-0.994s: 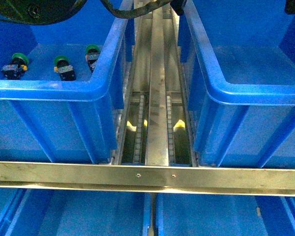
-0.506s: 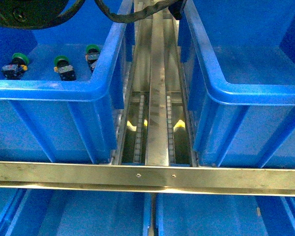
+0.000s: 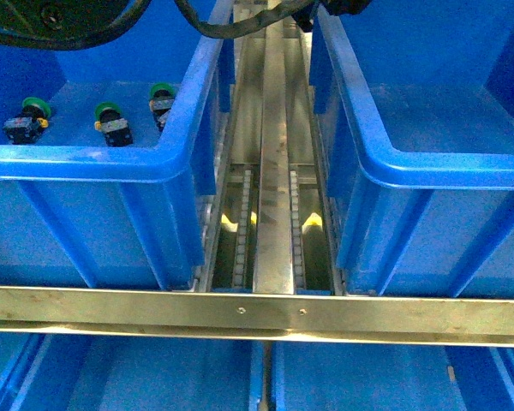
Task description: Pick red and yellow buttons and place in box
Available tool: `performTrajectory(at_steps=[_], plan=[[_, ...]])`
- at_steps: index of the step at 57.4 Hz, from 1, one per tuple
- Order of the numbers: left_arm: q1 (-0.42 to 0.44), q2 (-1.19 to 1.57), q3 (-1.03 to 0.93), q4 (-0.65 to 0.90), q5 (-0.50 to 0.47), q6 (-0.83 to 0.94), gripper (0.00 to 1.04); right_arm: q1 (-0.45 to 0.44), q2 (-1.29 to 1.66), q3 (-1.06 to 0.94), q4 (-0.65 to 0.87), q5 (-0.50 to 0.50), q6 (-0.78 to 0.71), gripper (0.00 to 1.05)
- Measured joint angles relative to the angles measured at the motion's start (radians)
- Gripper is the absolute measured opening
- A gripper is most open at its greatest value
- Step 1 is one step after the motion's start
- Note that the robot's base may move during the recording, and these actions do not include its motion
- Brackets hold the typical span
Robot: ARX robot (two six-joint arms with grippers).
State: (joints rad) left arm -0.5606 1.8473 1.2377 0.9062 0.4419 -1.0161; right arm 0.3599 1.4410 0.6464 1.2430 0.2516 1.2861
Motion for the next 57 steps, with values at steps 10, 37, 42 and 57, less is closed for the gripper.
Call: performTrajectory(at_steps=[10,37,42,57], plan=[[0.006,-0.006,0.029,-0.003,-0.016,0.043,0.98,-0.002,0.024,-0.026,-0.002,0.007,-0.007,0.4],[0.113,-0.411,-0.256,-0.206,-0.176,0.433,0.97,0.035,-0.022,-0.044,-0.152,-0.032,-0.157,0.4],[0.142,-0.564,-0.364,-0.238,-0.209,0.475,0.97,0.054,-0.042,-0.031,-0.19,-0.043,-0.207,0.4],[0.069,-0.983,-0.639,-0.443,-0.371,0.578,0.97,0.101,-0.078,0.035,-0.34,-0.005,-0.455,0.4]])
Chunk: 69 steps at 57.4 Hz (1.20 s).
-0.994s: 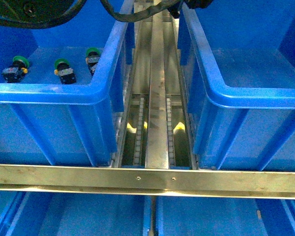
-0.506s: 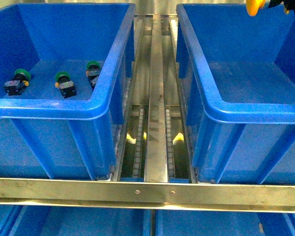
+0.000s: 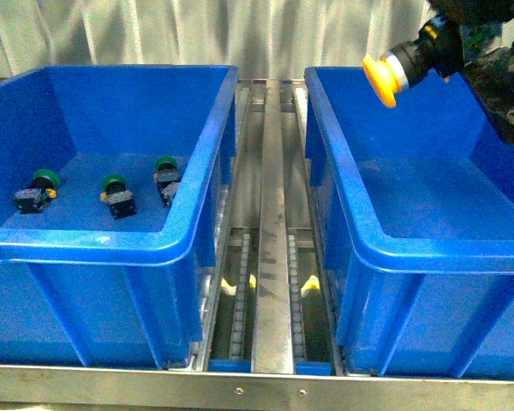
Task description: Pick red and yellow buttons and place in box
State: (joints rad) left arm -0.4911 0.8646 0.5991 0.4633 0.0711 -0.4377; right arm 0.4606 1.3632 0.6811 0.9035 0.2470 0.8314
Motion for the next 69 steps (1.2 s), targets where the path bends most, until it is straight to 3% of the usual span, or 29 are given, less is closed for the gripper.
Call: performTrajectory(at_steps=[5,11,18,19,21,22,26,34,48,69], plan=[[-0.065,-0.118,-0.066,-0.078,-0.075,0.011,0.97,0.005,0.001,0.031,-0.067,0.009,-0.151,0.4],[-0.151,-0.229,-0.13,-0.146,-0.232,-0.033,0.97,-0.012,0.002,0.077,-0.148,-0.005,-0.371,0.4],[-0.245,-0.342,-0.228,-0.212,-0.407,-0.143,0.97,-0.065,-0.008,0.113,-0.251,-0.036,-0.525,0.4],[-0.266,-0.347,-0.243,-0.211,-0.444,-0.139,0.95,-0.068,-0.01,0.114,-0.259,-0.04,-0.532,0.4],[-0.316,-0.377,-0.287,-0.186,-0.662,-0.065,0.87,-0.09,-0.022,0.117,-0.291,-0.055,-0.562,0.4],[-0.32,-0.391,-0.307,-0.185,-0.715,-0.002,0.84,-0.097,-0.028,0.117,-0.3,-0.059,-0.565,0.4],[-0.301,-0.452,-0.418,-0.209,-0.805,0.192,0.71,-0.111,-0.044,0.119,-0.323,-0.077,-0.584,0.4],[-0.167,-0.561,-0.526,-0.277,-0.705,0.364,0.48,-0.134,-0.072,0.12,-0.368,-0.128,-0.606,0.4],[0.056,-0.727,-0.552,-0.381,-0.488,0.418,0.02,-0.196,-0.089,0.124,-0.418,-0.179,-0.615,0.4],[0.313,-0.839,-0.577,-0.445,-0.241,0.427,0.03,-0.223,-0.126,0.15,-0.461,-0.212,-0.619,0.39]])
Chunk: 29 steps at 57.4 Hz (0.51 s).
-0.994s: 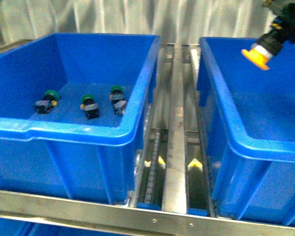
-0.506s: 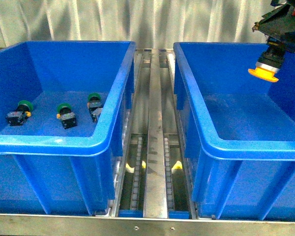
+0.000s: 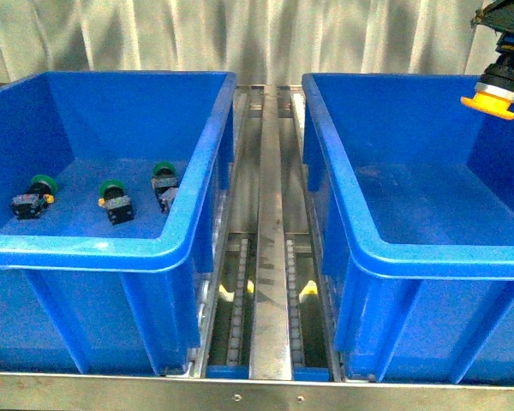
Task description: Pick red and yellow buttons and place in box
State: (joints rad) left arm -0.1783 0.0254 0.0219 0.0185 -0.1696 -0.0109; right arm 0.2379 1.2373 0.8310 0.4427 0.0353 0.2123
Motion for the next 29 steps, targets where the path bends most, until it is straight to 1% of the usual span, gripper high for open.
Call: performTrajectory(at_steps=[3,5,7,10,16,29], plan=[[0.03,-0.003,0.0,-0.006,0.039,0.0,0.03,-0.007,-0.003,0.0,0.0,-0.001,0.0,0.39],[0.084,-0.006,0.0,-0.014,0.121,0.001,0.03,-0.011,-0.004,0.0,0.0,-0.001,0.0,0.39],[0.123,-0.008,0.0,-0.017,0.148,0.002,0.03,-0.016,-0.006,0.0,0.0,0.001,0.0,0.39],[0.161,-0.009,0.0,-0.018,0.151,0.002,0.03,-0.017,-0.008,0.0,0.0,-0.002,0.0,0.39],[0.172,-0.009,0.0,-0.019,0.166,0.003,0.03,-0.022,-0.014,0.0,0.001,-0.003,0.0,0.39],[0.173,-0.009,0.0,-0.019,0.167,0.002,0.03,-0.028,-0.033,-0.006,0.014,-0.003,0.001,0.39]])
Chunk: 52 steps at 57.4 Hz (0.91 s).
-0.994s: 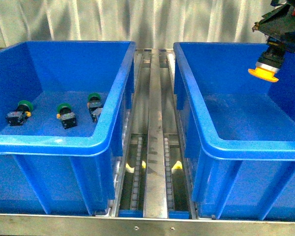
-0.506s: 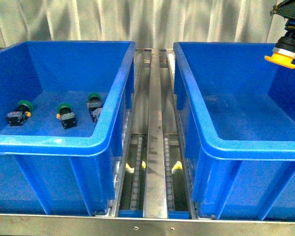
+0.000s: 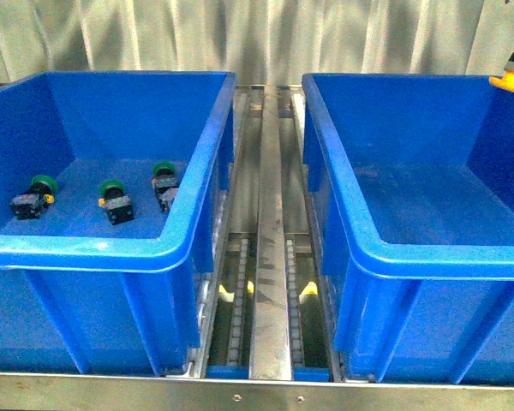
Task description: Pick red and yellow buttons and place in box
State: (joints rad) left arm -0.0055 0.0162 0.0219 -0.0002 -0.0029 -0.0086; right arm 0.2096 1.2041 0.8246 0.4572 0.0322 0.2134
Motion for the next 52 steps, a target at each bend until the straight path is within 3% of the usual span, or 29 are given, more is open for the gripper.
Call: performTrajectory(at_steps=[16,24,33,45,47,52], plan=[[0.0,0.0,0.0,0.0,0.0,0.0,0.03,-0.011,-0.006,-0.01,0.0,-0.013,-0.006,0.39],[0.0,0.0,0.0,0.0,0.0,0.0,0.25,-0.04,-0.011,-0.009,-0.019,-0.045,-0.02,0.39],[0.0,0.0,0.0,0.0,0.0,0.0,0.58,-0.082,-0.016,-0.005,-0.037,-0.065,-0.027,0.39],[0.0,0.0,0.0,0.0,0.0,0.0,0.94,-0.093,-0.027,-0.005,-0.035,-0.075,-0.027,0.39],[0.0,0.0,0.0,0.0,0.0,0.0,0.98,-0.095,-0.03,-0.007,-0.035,-0.077,-0.026,0.39],[0.0,0.0,0.0,0.0,0.0,0.002,0.96,-0.103,-0.039,-0.015,-0.035,-0.082,-0.02,0.39]])
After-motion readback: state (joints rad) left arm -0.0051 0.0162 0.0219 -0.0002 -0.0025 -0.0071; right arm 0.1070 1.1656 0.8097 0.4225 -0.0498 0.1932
